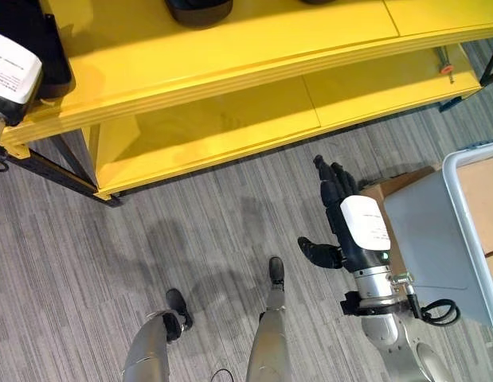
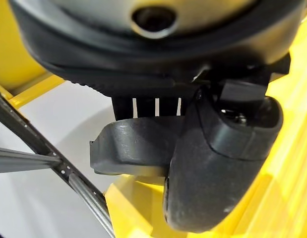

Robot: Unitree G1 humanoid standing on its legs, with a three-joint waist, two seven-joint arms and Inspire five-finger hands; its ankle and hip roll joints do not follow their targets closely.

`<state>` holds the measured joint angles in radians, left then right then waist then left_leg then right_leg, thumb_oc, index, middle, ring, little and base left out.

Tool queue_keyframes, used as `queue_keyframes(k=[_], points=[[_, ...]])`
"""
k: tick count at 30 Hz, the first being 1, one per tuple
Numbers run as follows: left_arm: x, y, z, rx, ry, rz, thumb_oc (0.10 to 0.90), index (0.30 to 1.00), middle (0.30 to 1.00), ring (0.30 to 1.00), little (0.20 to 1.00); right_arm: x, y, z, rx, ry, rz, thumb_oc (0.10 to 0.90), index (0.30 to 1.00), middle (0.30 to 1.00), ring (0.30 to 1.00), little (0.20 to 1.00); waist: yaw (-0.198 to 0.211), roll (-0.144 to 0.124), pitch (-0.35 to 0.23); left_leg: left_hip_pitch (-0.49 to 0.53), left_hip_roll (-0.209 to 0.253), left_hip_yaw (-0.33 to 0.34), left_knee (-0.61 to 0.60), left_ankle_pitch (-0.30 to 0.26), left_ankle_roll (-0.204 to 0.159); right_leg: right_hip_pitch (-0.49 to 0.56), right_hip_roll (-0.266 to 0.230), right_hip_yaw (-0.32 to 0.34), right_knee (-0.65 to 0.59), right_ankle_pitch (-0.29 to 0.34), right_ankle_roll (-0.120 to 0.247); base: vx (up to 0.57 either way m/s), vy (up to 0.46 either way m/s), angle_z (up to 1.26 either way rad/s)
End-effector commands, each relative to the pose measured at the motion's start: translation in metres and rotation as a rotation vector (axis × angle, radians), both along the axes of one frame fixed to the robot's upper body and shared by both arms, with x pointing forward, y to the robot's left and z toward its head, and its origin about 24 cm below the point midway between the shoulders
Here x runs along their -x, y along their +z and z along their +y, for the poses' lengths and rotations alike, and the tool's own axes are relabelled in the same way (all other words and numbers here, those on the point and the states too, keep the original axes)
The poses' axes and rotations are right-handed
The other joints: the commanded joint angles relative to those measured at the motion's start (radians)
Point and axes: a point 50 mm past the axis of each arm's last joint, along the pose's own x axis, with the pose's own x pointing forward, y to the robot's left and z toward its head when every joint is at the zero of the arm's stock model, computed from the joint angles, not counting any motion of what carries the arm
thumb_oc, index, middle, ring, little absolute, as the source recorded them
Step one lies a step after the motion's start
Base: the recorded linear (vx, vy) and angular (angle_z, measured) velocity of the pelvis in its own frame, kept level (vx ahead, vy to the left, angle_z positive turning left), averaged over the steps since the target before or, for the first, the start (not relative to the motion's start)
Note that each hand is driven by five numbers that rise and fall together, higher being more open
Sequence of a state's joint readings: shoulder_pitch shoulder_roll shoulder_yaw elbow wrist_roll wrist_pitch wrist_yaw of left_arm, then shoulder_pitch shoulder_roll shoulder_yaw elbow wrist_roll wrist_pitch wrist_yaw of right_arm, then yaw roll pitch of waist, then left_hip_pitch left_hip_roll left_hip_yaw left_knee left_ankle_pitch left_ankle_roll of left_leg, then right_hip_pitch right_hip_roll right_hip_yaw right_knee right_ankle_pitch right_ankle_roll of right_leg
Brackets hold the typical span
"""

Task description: Move parts from the plastic box to the shelf.

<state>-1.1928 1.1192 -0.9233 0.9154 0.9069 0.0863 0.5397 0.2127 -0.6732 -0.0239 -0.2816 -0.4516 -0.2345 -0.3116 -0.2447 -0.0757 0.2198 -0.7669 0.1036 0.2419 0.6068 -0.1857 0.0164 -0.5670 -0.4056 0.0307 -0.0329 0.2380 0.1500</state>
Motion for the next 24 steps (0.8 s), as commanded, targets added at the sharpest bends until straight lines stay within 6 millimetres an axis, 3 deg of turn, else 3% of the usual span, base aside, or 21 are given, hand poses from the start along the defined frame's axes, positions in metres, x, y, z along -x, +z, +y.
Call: queue_keyframes(k=[1, 19, 24], points=[[0.015, 0.05, 0.012, 0.031, 0.048, -0.191, 0.9, 1.0, 1.0, 1.0, 1.0, -0.001, 0.06, -0.008, 0.09, 0.009, -0.3, 0.9, 1.0, 1.0, 1.0, 1.0, 0.004, 0.052, -0.051, 0.179, -0.014, -0.014, -0.167, -0.025, -0.006, 0.215, 0.005, -0.012, -0.053, 0.134, 0.112, 0.01, -0.004, -0.03], [0.017, 0.047, 0.007, -0.024, 0.006, -0.157, 0.9, 1.0, 1.0, 1.0, 1.0, 0.001, 0.058, -0.011, 0.092, 0.005, -0.287, 0.9, 1.0, 1.0, 1.0, 1.0, 0.015, 0.067, -0.068, 0.207, -0.015, -0.025, -0.179, -0.018, -0.009, 0.244, 0.007, -0.025, -0.053, 0.121, 0.112, 0.0, -0.007, -0.01], [0.022, 0.051, -0.008, -0.011, -0.102, -0.202, 0.9, 1.0, 1.0, 1.0, 1.0, 0.0, 0.057, -0.012, 0.093, -0.009, -0.278, 0.9, 1.0, 1.0, 1.0, 1.0, 0.033, 0.066, -0.08, 0.242, -0.017, -0.035, -0.207, -0.005, -0.017, 0.267, 0.013, -0.033, -0.052, 0.108, 0.112, -0.01, -0.043, 0.03]])
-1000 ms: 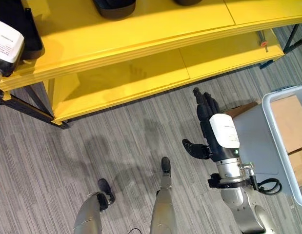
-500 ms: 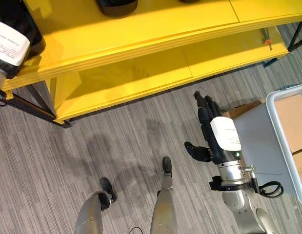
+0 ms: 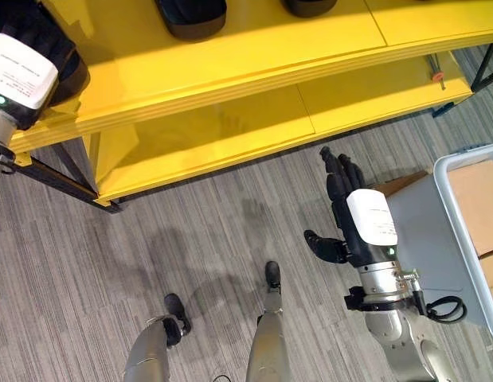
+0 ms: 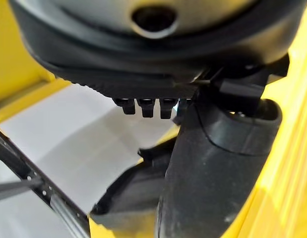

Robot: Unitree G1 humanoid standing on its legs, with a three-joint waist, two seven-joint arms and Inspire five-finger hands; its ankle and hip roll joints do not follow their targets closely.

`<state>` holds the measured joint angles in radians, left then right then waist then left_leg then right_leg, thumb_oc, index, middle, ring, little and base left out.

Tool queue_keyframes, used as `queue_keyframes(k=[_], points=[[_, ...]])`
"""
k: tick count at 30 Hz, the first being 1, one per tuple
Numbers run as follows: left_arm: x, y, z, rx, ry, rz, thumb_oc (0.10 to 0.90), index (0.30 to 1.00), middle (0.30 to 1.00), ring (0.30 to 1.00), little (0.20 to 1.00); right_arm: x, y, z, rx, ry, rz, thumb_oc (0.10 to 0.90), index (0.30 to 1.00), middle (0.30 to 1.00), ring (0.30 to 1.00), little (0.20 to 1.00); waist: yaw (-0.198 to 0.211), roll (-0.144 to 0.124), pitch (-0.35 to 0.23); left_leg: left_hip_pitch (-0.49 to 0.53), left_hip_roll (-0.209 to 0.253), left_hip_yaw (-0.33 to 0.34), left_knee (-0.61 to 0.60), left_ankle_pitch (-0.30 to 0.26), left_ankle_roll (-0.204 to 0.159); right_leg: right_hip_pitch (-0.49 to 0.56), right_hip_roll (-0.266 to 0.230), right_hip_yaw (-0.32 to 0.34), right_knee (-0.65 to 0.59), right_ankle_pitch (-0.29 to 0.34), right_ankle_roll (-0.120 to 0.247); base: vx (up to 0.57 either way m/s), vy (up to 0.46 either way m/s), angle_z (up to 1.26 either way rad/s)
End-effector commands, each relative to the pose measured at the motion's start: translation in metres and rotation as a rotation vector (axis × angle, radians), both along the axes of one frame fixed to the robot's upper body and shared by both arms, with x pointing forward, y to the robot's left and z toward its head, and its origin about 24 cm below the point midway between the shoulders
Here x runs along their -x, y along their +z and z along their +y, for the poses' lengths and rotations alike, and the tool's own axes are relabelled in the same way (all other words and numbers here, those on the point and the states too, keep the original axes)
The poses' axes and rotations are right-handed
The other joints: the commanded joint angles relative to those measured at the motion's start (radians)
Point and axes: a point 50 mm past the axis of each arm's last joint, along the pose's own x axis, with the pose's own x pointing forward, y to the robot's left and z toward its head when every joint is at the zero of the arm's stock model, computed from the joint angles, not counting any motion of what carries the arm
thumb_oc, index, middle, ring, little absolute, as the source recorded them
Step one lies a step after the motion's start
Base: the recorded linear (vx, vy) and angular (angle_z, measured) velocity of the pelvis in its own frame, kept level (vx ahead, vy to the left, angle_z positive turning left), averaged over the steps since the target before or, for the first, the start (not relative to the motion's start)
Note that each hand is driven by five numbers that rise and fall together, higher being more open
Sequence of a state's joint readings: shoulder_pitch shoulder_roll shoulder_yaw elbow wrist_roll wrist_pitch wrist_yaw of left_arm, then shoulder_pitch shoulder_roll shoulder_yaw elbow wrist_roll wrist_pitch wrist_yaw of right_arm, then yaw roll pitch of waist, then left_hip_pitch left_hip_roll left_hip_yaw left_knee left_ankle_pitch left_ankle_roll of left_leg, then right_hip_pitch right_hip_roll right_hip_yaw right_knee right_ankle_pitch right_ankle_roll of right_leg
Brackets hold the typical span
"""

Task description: Move parts from the plastic box to the shelf.

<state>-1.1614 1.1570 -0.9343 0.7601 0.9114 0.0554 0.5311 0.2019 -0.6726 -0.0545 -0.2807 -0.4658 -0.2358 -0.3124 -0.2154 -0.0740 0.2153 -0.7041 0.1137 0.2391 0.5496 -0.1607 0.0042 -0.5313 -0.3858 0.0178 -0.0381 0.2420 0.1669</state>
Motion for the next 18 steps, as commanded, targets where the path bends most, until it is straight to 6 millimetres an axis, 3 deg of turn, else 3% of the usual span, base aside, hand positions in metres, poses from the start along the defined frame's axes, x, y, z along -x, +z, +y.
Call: queue_keyframes(k=[1, 7, 8, 10, 16, 18], points=[[0.024, 0.056, 0.013, 0.043, 0.008, -0.245, 0.9, 1.0, 1.0, 1.0, 1.0, 0.001, 0.05, -0.008, 0.079, 0.01, -0.243, 0.9, 1.0, 1.0, 1.0, 1.0, 0.005, 0.064, -0.077, 0.185, -0.026, -0.035, -0.156, -0.027, -0.007, 0.236, -0.007, -0.021, -0.047, 0.102, 0.095, -0.02, -0.082, 0.04], [0.039, 0.048, 0.012, 0.082, -0.05, -0.265, 0.9, 1.0, 1.0, 1.0, 1.0, -0.001, 0.048, -0.012, 0.061, -0.021, -0.223, 0.9, 1.0, 1.0, 1.0, 1.0, 0.028, 0.056, -0.089, 0.24, -0.018, -0.052, -0.208, 0.005, -0.022, 0.268, 0.002, -0.029, -0.044, 0.073, 0.095, -0.03, -0.076, -0.01], [0.04, 0.045, 0.013, 0.085, -0.053, -0.259, 0.9, 1.0, 1.0, 1.0, 1.0, -0.001, 0.047, -0.013, 0.055, -0.03, -0.218, 0.9, 1.0, 1.0, 1.0, 1.0, 0.03, 0.051, -0.087, 0.237, -0.016, -0.043, -0.214, 0.037, -0.019, 0.262, 0.001, -0.033, -0.04, 0.078, 0.095, -0.08, -0.044, -0.02], [0.045, 0.041, 0.016, 0.097, -0.058, -0.257, 0.9, 1.0, 1.0, 1.0, 1.0, -0.001, 0.046, -0.013, 0.054, -0.032, -0.212, 0.9, 1.0, 1.0, 1.0, 1.0, 0.033, 0.05, -0.092, 0.259, -0.015, -0.044, -0.234, 0.047, -0.022, 0.269, 0.003, -0.033, -0.038, 0.066, 0.095, -0.04, -0.056, -0.03], [0.062, 0.018, 0.026, 0.199, -0.071, -0.241, 0.9, 1.0, 1.0, 1.0, 1.0, -0.002, 0.042, -0.016, 0.035, -0.048, -0.185, 0.9, 1.0, 1.0, 1.0, 1.0, 0.054, 0.044, -0.109, 0.356, 0.004, -0.051, -0.336, 0.106, -0.046, 0.31, 0.022, -0.045, -0.033, 0.016, 0.085, 0.02, -0.091, 0.03], [0.069, 0.002, 0.025, 0.311, -0.121, -0.236, 0.9, 1.0, 1.0, 1.0, 1.0, -0.002, 0.04, -0.017, 0.008, -0.059, -0.173, 0.9, 1.0, 1.0, 1.0, 1.0, 0.075, 0.039, -0.123, 0.41, 0.021, -0.053, -0.398, 0.14, -0.062, 0.337, 0.04, -0.053, -0.032, -0.017, 0.076, 0.03, -0.132, -0.01]])
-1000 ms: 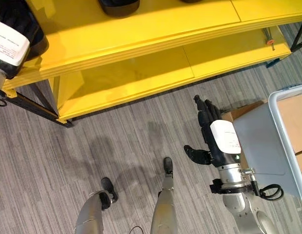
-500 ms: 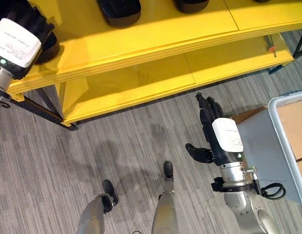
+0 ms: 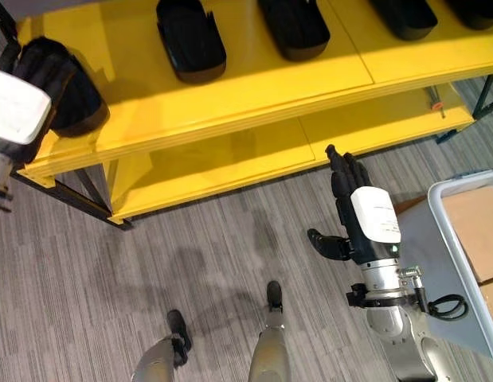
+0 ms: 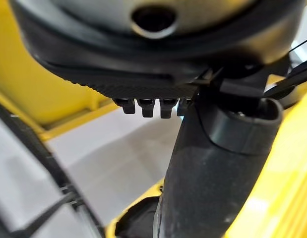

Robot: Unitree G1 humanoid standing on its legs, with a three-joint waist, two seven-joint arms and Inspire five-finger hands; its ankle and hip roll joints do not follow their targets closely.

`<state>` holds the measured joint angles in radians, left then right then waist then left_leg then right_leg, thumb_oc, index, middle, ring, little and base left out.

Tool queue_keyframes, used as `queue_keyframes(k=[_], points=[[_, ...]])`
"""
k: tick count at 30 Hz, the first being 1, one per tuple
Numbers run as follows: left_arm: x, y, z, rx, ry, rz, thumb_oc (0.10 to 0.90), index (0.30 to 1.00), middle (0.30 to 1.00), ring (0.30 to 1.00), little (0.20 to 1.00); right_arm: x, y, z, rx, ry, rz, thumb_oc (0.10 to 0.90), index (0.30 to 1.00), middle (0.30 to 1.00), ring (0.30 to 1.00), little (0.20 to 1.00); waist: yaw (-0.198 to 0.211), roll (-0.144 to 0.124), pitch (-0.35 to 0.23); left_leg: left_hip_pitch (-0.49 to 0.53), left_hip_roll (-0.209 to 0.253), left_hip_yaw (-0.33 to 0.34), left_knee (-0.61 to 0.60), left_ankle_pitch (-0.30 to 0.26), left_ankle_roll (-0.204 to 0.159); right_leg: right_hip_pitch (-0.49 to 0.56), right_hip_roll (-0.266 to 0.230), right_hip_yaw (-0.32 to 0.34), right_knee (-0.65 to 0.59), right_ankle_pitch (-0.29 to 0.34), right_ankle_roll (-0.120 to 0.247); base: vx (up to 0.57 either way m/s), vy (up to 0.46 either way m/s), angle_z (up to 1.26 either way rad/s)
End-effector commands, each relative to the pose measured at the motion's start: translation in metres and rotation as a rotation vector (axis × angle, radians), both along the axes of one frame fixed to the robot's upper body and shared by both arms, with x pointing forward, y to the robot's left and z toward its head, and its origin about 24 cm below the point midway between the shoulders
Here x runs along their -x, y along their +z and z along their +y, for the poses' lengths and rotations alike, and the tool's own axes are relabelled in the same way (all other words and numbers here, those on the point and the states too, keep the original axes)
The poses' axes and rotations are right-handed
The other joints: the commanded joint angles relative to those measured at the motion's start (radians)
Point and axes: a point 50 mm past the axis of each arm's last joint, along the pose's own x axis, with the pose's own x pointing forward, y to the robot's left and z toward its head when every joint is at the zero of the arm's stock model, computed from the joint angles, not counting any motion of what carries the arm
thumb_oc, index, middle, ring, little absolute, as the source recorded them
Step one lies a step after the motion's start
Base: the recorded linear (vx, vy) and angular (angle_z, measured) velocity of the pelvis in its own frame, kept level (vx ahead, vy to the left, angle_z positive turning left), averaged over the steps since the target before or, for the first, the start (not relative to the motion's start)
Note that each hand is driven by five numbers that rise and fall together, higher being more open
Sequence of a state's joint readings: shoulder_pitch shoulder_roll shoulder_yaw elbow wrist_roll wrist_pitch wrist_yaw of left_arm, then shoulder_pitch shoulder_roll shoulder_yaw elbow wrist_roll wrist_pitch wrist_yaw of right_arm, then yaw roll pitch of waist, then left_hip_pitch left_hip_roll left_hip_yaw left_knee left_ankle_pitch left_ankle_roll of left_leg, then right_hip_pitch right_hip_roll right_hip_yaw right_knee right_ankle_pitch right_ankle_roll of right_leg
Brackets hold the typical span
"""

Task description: Move parts from the plastic box to the shelf.

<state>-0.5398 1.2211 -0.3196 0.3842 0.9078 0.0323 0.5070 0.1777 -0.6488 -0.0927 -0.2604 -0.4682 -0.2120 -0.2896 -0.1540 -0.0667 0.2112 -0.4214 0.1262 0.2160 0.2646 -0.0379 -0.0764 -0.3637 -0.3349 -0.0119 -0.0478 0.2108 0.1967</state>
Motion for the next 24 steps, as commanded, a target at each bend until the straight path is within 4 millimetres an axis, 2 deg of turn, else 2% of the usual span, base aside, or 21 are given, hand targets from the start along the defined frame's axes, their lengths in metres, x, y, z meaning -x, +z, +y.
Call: queue_keyframes(k=[1, 3, 4, 9, 10, 11, 12, 13, 16, 17, 18, 20, 24], points=[[0.02, 0.04, 0.0, 0.153, -0.074, -0.233, 0.9, 1.0, 1.0, 1.0, 1.0, 0.002, 0.036, -0.008, 0.013, -0.005, -0.159, 0.9, 1.0, 1.0, 1.0, 1.0, 0.016, 0.032, -0.124, 0.148, 0.016, -0.03, -0.135, 0.03, 0.013, 0.179, -0.004, -0.025, -0.022, 0.003, 0.042, 0.03, -0.112, 0.0], [0.028, 0.025, 0.001, 0.244, -0.105, -0.216, 0.9, 1.0, 1.0, 1.0, 1.0, 0.0, 0.035, -0.006, 0.002, 0.006, -0.141, 0.9, 1.0, 1.0, 1.0, 1.0, 0.019, 0.035, -0.134, 0.187, 0.026, -0.025, -0.169, 0.046, 0.005, 0.198, 0.008, -0.028, -0.021, -0.015, 0.032, 0.04, -0.08, -0.02], [0.03, 0.024, 0.002, 0.246, -0.101, -0.215, 0.9, 1.0, 1.0, 1.0, 1.0, 0.0, 0.035, -0.005, 0.004, 0.01, -0.139, 0.9, 1.0, 1.0, 1.0, 1.0, 0.016, 0.037, -0.133, 0.192, 0.026, -0.024, -0.174, 0.048, 0.004, 0.2, 0.008, -0.027, -0.021, -0.015, 0.031, 0.01, -0.077, -0.09], [0.048, -0.021, -0.017, 0.574, -0.263, -0.159, 0.9, 1.0, 1.0, 1.0, 1.0, -0.003, 0.035, 0.003, -0.064, 0.05, -0.128, 0.9, 1.0, 1.0, 1.0, 1.0, 0.029, 0.038, -0.164, 0.267, 0.06, -0.021, -0.255, 0.101, -0.015, 0.243, 0.042, -0.034, -0.02, -0.063, 0.009, 0.04, -0.121, -0.03], [0.053, -0.039, -0.028, 0.7, -0.322, -0.13, 0.9, 1.0, 1.0, 1.0, 1.0, -0.003, 0.036, 0.009, -0.084, 0.078, -0.126, 0.9, 1.0, 1.0, 1.0, 1.0, 0.031, 0.043, -0.17, 0.295, 0.071, -0.021, -0.277, 0.113, -0.021, 0.263, 0.056, -0.039, -0.014, -0.084, 0.001, 0.03, -0.117, -0.02], [0.054, -0.039, -0.028, 0.701, -0.321, -0.13, 0.9, 1.0, 1.0, 1.0, 1.0, -0.004, 0.036, 0.009, -0.083, 0.079, -0.125, 0.9, 1.0, 1.0, 1.0, 1.0, 0.03, 0.043, -0.17, 0.295, 0.071, -0.02, -0.279, 0.115, -0.021, 0.263, 0.056, -0.039, -0.015, -0.083, 0.0, 0.04, -0.123, -0.04], [0.056, -0.051, -0.038, 0.818, -0.376, -0.108, 0.9, 1.0, 1.0, 1.0, 1.0, -0.004, 0.036, 0.011, -0.096, 0.091, -0.125, 0.9, 1.0, 1.0, 1.0, 1.0, 0.034, 0.042, -0.172, 0.308, 0.081, -0.023, -0.29, 0.122, -0.026, 0.275, 0.065, -0.04, -0.01, -0.101, -0.004, 0.02, -0.184, -0.02], [0.068, -0.077, -0.054, 1.045, -0.448, -0.052, 0.9, 1.0, 1.0, 1.0, 1.0, -0.004, 0.036, 0.018, -0.129, 0.134, -0.116, 0.9, 1.0, 1.0, 1.0, 1.0, 0.038, 0.05, -0.187, 0.337, 0.112, -0.02, -0.328, 0.16, -0.036, 0.292, 0.096, -0.041, -0.001, -0.123, -0.021, 0.02, -0.222, 0.0], [0.073, -0.099, -0.071, 1.268, -0.528, 0.049, 0.9, 1.0, 1.0, 1.0, 1.0, -0.004, 0.036, 0.026, -0.18, 0.201, -0.098, 0.9, 1.0, 1.0, 1.0, 1.0, 0.039, 0.059, -0.199, 0.359, 0.142, -0.022, -0.345, 0.183, -0.047, 0.311, 0.124, -0.046, 0.011, -0.149, -0.033, 0.0, -0.144, 0.08], [0.073, -0.099, -0.071, 1.271, -0.528, 0.05, 0.9, 1.0, 1.0, 1.0, 1.0, -0.004, 0.036, 0.026, -0.178, 0.201, -0.096, 0.9, 1.0, 1.0, 1.0, 1.0, 0.039, 0.062, -0.199, 0.36, 0.144, -0.022, -0.345, 0.184, -0.048, 0.312, 0.125, -0.047, 0.012, -0.15, -0.034, -0.01, -0.08, 0.04], [0.077, -0.113, -0.08, 1.424, -0.568, 0.087, 0.9, 1.0, 1.0, 1.0, 1.0, -0.002, 0.034, 0.029, -0.205, 0.229, -0.082, 0.9, 1.0, 1.0, 1.0, 1.0, 0.042, 0.061, -0.2, 0.368, 0.154, -0.028, -0.347, 0.194, -0.051, 0.321, 0.136, -0.049, 0.021, -0.161, -0.038, -0.01, -0.059, 0.04], [0.078, -0.119, -0.084, 1.49, -0.582, 0.1, 0.9, 1.0, 1.0, 1.0, 1.0, -0.001, 0.033, 0.032, -0.21, 0.247, -0.073, 0.9, 1.0, 1.0, 1.0, 1.0, 0.041, 0.063, -0.204, 0.369, 0.159, -0.031, -0.348, 0.198, -0.051, 0.322, 0.141, -0.048, 0.024, -0.164, -0.041, -0.01, -0.059, 0.0], [0.081, -0.154, -0.109, 1.816, -0.632, 0.275, 0.9, 1.0, 1.0, 1.0, 1.0, 0.0, 0.021, 0.04, -0.239, 0.296, -0.005, 0.9, 1.0, 1.0, 1.0, 1.0, 0.044, 0.061, -0.216, 0.391, 0.177, -0.044, -0.346, 0.205, -0.048, 0.338, 0.157, -0.046, 0.048, -0.185, -0.046, 0.0, -0.065, 0.01]])
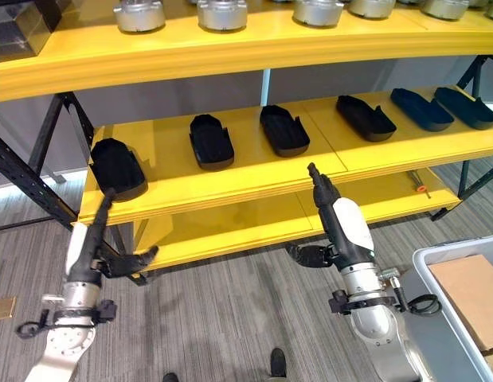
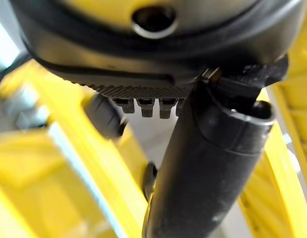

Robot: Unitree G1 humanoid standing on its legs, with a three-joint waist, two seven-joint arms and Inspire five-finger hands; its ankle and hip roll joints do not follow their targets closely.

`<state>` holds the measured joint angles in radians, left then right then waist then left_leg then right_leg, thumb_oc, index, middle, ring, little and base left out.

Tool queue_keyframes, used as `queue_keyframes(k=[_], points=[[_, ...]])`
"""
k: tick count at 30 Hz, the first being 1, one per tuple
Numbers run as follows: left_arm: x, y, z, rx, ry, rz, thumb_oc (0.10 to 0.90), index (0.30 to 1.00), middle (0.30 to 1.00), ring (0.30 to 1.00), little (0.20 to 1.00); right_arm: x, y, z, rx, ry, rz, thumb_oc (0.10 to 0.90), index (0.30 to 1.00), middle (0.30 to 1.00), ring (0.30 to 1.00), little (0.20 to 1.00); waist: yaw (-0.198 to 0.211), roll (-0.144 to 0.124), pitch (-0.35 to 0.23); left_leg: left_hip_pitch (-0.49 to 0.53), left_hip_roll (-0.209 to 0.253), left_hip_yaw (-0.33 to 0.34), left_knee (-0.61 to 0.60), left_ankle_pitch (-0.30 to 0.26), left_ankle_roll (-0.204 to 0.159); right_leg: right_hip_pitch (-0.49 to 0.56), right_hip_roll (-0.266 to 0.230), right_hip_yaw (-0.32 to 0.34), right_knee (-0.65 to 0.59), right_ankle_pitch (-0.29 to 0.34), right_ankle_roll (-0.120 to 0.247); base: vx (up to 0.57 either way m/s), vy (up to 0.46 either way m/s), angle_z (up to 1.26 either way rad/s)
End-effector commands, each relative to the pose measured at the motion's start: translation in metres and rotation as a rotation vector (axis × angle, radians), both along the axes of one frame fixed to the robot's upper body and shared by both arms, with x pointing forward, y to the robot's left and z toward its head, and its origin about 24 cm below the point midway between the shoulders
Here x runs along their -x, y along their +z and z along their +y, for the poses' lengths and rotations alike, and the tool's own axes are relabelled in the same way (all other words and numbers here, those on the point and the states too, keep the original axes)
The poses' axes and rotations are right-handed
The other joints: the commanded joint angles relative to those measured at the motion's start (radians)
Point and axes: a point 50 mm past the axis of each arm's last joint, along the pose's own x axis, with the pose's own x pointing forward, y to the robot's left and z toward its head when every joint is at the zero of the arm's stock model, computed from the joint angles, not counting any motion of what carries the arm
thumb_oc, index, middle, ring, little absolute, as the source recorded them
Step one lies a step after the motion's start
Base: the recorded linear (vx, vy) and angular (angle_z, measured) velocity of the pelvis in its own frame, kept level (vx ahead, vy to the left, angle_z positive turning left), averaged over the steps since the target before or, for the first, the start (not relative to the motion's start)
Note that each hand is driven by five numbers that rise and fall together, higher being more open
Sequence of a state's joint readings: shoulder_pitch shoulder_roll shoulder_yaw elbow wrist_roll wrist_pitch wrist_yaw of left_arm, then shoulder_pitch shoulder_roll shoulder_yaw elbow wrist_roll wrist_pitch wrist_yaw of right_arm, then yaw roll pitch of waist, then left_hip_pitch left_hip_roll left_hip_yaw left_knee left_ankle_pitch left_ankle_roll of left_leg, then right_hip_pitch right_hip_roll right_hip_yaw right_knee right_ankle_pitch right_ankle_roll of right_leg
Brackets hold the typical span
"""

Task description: Move parts from the plastic box to the shelf.

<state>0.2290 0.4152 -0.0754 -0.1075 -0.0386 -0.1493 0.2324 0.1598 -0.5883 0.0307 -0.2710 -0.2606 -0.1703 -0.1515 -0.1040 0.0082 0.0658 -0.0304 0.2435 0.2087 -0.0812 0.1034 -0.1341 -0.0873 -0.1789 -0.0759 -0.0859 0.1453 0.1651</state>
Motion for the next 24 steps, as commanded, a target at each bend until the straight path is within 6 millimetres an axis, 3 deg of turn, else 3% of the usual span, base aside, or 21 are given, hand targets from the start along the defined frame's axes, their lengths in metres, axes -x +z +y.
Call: queue_keyframes(k=[1, 7, 10, 21, 24], points=[[-0.015, 0.036, 0.001, 0.118, -0.106, -0.188, 0.9, 1.0, 1.0, 1.0, 1.0, 0.005, 0.043, 0.012, -0.024, 0.122, -0.209, 0.9, 1.0, 1.0, 1.0, 1.0, -0.004, -0.014, -0.072, 0.005, 0.06, -0.04, 0.0, 0.064, 0.01, 0.064, 0.003, 0.019, 0.089, -0.122, -0.015, 0.0, 0.0, 0.0], [-0.008, 0.002, -0.023, 0.317, -0.226, -0.014, 0.9, 1.0, 1.0, 1.0, 1.0, 0.004, 0.035, 0.015, -0.054, 0.146, -0.164, 0.9, 1.0, 1.0, 1.0, 1.0, 0.002, -0.023, -0.08, 0.031, 0.064, -0.047, 0.001, 0.055, 0.015, 0.08, 0.006, 0.034, 0.095, -0.126, -0.012, 0.0, -0.003, 0.01], [-0.005, -0.005, -0.029, 0.381, -0.252, 0.03, 0.9, 1.0, 1.0, 1.0, 1.0, 0.003, 0.034, 0.016, -0.069, 0.15, -0.157, 0.9, 1.0, 1.0, 1.0, 1.0, 0.003, -0.024, -0.083, 0.034, 0.062, -0.05, -0.001, 0.053, 0.015, 0.086, 0.006, 0.034, 0.091, -0.126, -0.01, 0.0, 0.0, 0.0], [-0.002, -0.005, -0.027, 0.421, -0.264, 0.043, 0.9, 1.0, 1.0, 1.0, 1.0, 0.007, 0.027, 0.025, -0.108, 0.201, -0.11, 0.9, 1.0, 1.0, 1.0, 1.0, 0.002, -0.016, -0.06, 0.024, 0.047, -0.05, 0.008, 0.045, 0.012, 0.087, -0.011, 0.036, 0.069, -0.112, -0.008, 0.0, -0.001, 0.01], [-0.005, -0.001, -0.024, 0.415, -0.248, 0.017, 0.9, 1.0, 1.0, 1.0, 1.0, 0.004, 0.028, 0.027, -0.101, 0.211, -0.109, 0.9, 1.0, 1.0, 1.0, 1.0, 0.009, -0.019, -0.035, 0.003, 0.029, -0.059, 0.049, 0.013, 0.02, 0.083, -0.03, 0.04, 0.064, -0.098, -0.001, -0.01, 0.028, 0.0]])
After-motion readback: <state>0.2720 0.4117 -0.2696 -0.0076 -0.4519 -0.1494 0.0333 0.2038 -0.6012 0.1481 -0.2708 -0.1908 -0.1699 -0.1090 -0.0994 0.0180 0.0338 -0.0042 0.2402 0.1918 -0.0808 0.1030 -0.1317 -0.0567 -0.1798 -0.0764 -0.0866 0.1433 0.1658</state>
